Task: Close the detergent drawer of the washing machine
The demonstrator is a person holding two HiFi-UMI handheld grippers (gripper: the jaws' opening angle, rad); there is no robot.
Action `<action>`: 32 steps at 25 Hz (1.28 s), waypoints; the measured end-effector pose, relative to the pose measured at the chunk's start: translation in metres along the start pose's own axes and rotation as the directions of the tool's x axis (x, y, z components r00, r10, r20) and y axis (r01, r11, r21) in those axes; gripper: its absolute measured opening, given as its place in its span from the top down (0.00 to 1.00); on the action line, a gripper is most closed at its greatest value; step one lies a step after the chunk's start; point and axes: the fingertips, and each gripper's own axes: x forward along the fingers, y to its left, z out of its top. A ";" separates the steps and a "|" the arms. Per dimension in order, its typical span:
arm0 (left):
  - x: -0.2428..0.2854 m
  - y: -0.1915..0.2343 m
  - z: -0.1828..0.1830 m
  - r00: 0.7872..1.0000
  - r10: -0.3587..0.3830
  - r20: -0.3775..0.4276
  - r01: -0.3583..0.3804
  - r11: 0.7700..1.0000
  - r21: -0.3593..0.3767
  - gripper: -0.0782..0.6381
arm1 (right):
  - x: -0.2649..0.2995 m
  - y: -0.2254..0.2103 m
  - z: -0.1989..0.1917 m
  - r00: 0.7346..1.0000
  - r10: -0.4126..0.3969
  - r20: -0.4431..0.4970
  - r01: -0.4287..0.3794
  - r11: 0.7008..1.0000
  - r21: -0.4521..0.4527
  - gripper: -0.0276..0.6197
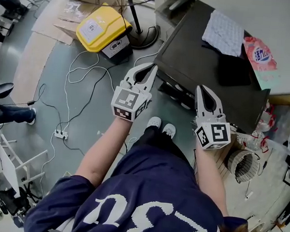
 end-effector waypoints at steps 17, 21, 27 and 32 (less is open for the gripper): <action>-0.063 -0.016 0.084 0.990 0.056 0.131 -0.063 0.997 0.047 0.86 | -0.032 0.033 0.105 0.982 0.098 0.159 -0.085 0.992 -0.088 0.94; -0.076 -0.023 0.096 0.988 0.058 0.147 -0.067 0.996 0.054 0.86 | -0.042 0.040 0.119 0.979 0.100 0.176 -0.084 0.992 -0.097 0.94; -0.083 -0.031 0.112 0.976 0.049 0.212 -0.066 0.995 0.071 0.86 | -0.048 0.046 0.130 0.974 0.101 0.204 -0.080 0.991 -0.110 0.94; -0.086 -0.030 0.104 0.992 0.076 0.101 -0.085 0.993 0.084 0.86 | -0.049 0.050 0.135 0.969 0.103 0.225 -0.083 0.992 -0.096 0.94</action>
